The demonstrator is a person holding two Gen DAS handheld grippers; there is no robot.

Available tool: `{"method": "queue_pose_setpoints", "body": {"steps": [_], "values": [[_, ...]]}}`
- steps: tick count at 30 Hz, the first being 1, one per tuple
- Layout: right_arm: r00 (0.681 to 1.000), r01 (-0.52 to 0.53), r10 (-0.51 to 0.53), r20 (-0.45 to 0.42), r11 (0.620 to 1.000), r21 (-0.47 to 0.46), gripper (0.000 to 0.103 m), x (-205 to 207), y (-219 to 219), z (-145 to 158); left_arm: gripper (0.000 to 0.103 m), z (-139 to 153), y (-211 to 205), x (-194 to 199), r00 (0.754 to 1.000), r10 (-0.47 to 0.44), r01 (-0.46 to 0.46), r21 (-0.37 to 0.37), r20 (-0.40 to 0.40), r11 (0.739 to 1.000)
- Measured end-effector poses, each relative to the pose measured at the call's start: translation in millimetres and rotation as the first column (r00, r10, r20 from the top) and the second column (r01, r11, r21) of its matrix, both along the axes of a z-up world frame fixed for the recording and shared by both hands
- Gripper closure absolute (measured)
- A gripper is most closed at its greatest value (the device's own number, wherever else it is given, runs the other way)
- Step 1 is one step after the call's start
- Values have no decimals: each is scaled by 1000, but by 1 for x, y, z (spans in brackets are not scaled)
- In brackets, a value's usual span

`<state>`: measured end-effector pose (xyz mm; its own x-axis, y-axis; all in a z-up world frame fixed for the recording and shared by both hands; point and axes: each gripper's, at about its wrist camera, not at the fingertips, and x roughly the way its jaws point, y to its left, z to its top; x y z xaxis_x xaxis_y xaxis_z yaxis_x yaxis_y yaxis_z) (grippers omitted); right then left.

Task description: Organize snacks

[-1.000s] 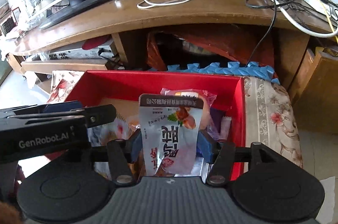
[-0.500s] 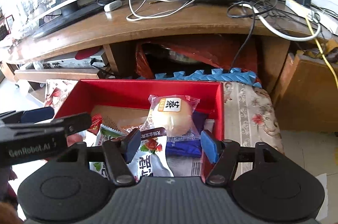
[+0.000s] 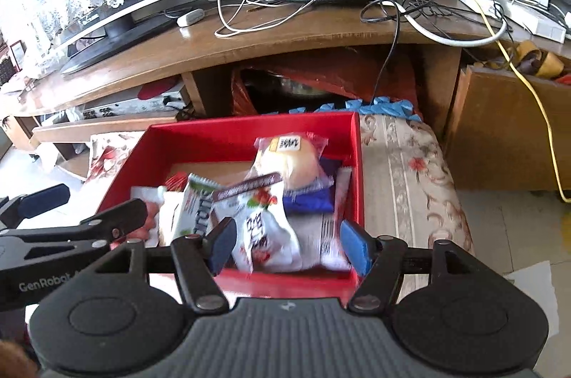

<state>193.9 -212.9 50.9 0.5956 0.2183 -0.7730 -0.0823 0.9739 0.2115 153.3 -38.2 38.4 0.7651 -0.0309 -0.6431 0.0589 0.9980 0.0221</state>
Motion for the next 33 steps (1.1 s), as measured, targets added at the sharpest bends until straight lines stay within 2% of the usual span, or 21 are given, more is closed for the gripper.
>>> {"method": "queue_pose_setpoints", "body": {"steps": [8, 13, 14, 18, 20, 23, 27, 33], "values": [[1000, 14, -13, 15, 1000, -17, 41, -38, 1, 6, 0, 0, 1, -37, 999, -14, 15, -22, 34, 1000], [1000, 10, -9, 24, 1000, -14, 41, -57, 2, 9, 0, 5, 6, -63, 995, -15, 25, -104, 94, 994], [1000, 10, -9, 29, 1000, -11, 41, -61, 2, 11, 0, 7, 5, -67, 994, -14, 24, -96, 104, 995], [999, 11, -11, 51, 1000, 8, 40, -76, 1, 17, 0, 15, 0, -84, 982, 9, -11, 11, 186, 1000], [998, 18, -18, 60, 1000, 14, 40, -82, 0, 20, 0, 19, 2, -92, 977, 11, -13, 9, 213, 1000], [997, 21, -22, 69, 999, 26, 40, -92, -2, 23, 0, 20, 5, -100, 979, 12, -9, -17, 205, 1000], [996, 22, -24, 85, 999, 26, 40, -105, -1, 25, 0, 12, 5, -97, 991, 6, -4, -15, 136, 1000], [997, 16, -17, 70, 1000, 20, 39, -115, 2, 21, 0, 6, 8, -104, 994, 22, -16, -51, 105, 999]]}}
